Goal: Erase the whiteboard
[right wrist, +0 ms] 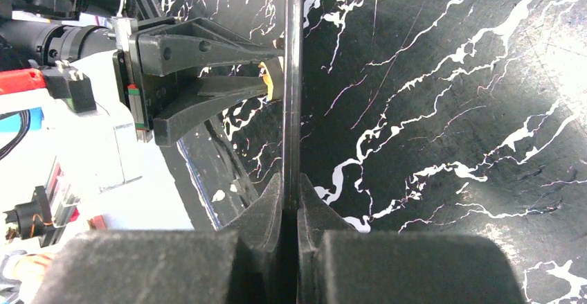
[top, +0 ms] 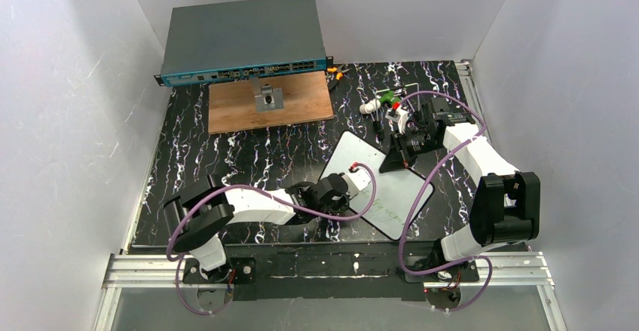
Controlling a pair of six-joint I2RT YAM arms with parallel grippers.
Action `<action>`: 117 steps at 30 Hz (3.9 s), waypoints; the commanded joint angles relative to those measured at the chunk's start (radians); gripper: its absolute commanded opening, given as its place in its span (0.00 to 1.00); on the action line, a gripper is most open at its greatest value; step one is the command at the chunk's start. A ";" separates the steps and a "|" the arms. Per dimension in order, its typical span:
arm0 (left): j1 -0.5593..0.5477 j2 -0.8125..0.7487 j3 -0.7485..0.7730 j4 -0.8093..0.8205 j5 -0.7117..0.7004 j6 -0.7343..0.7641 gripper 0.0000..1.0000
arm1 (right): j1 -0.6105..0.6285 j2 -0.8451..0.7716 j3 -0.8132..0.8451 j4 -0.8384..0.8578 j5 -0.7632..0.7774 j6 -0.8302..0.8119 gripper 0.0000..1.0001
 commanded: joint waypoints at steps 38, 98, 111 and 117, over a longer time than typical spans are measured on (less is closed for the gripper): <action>0.050 -0.069 -0.075 0.081 0.092 -0.138 0.00 | 0.014 -0.016 0.036 -0.016 -0.105 -0.056 0.01; -0.004 -0.031 0.006 0.063 0.087 0.010 0.00 | 0.014 -0.007 0.040 -0.046 -0.124 -0.097 0.01; 0.075 -0.054 0.094 -0.035 0.031 -0.059 0.00 | 0.013 -0.010 0.042 -0.047 -0.122 -0.101 0.01; 0.071 -0.054 0.073 -0.042 0.072 -0.084 0.00 | 0.014 -0.013 0.043 -0.050 -0.125 -0.101 0.01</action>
